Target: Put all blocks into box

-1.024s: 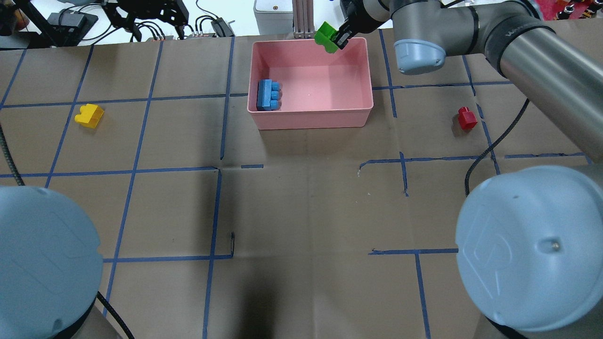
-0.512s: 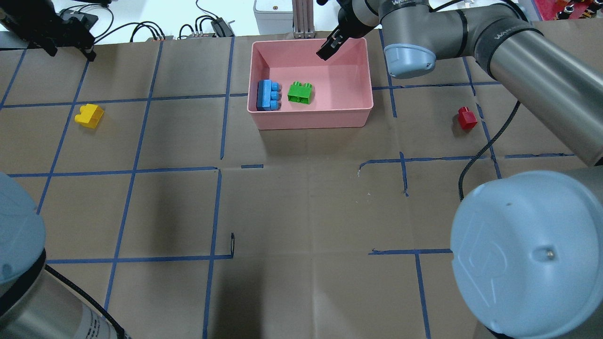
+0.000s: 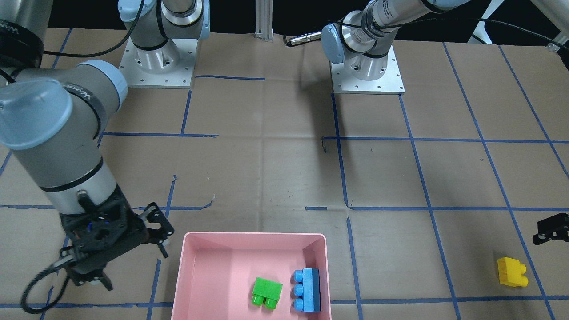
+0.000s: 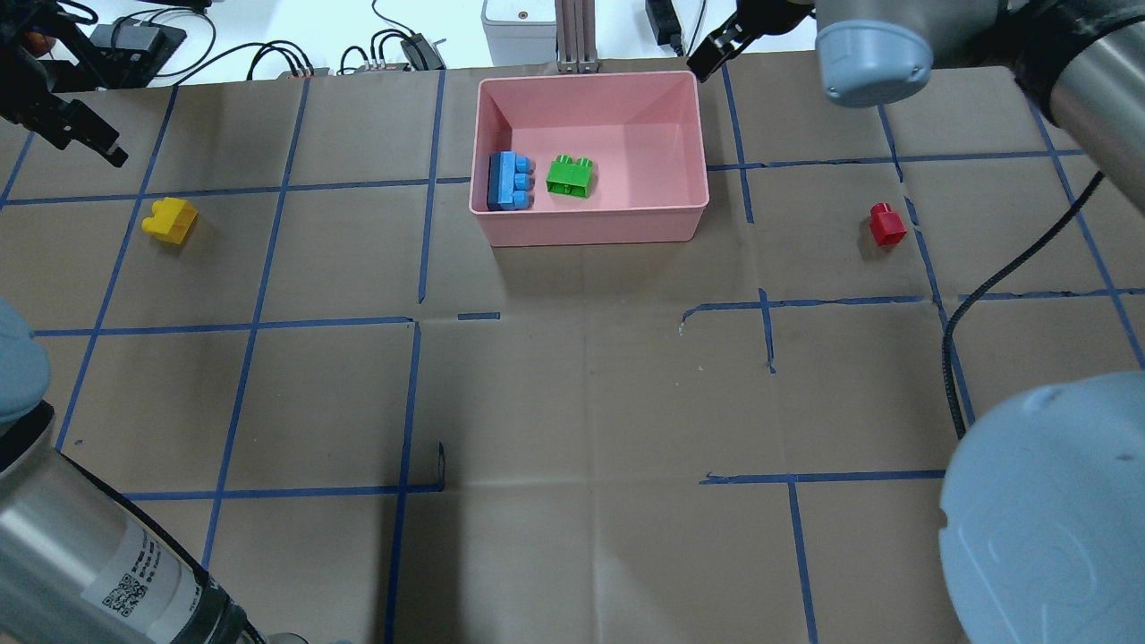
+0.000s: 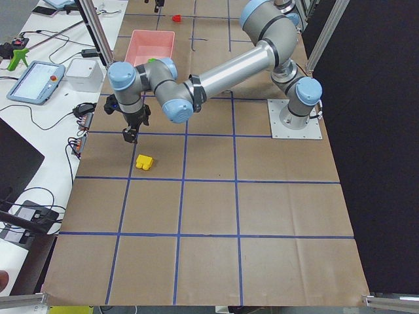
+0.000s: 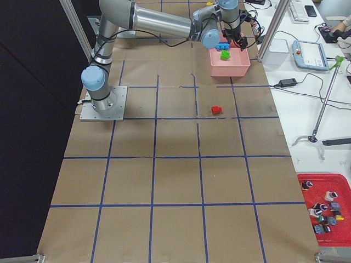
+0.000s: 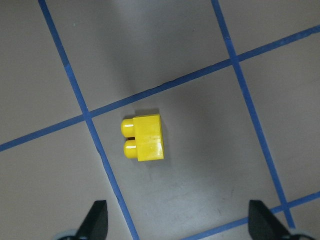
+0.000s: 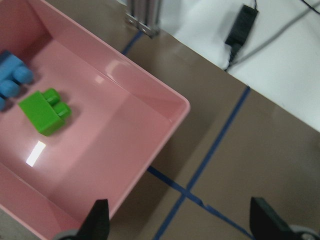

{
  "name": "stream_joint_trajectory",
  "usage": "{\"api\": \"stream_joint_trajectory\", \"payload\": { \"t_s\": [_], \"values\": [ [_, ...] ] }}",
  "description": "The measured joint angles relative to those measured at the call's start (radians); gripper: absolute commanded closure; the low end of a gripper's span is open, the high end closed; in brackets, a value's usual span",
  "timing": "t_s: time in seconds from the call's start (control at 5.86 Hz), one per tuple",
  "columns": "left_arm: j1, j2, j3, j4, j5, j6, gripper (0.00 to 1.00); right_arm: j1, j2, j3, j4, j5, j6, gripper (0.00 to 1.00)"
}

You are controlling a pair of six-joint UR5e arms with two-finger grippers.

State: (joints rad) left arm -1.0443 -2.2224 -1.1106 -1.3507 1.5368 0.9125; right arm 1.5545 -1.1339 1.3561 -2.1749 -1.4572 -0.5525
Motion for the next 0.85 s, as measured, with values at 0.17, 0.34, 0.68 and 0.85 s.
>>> {"api": "stream_joint_trajectory", "payload": {
  "t_s": [0.17,0.34,0.68,0.85],
  "values": [
    [0.003,-0.061,0.0,0.044,-0.006,0.049,0.01,-0.044,-0.013,0.001,0.098,-0.096,0.107,0.0],
    [0.004,-0.114,-0.002,0.098,-0.019,0.091,0.01,-0.08,-0.013,0.006,0.178,-0.157,0.211,0.0],
    [0.004,-0.185,-0.013,0.184,-0.04,0.099,0.01,-0.151,0.004,0.102,0.141,-0.177,0.285,0.0],
    [0.005,-0.202,-0.024,0.204,-0.04,0.099,0.01,-0.186,0.023,0.176,0.021,-0.175,0.282,0.0]
  ]
}}
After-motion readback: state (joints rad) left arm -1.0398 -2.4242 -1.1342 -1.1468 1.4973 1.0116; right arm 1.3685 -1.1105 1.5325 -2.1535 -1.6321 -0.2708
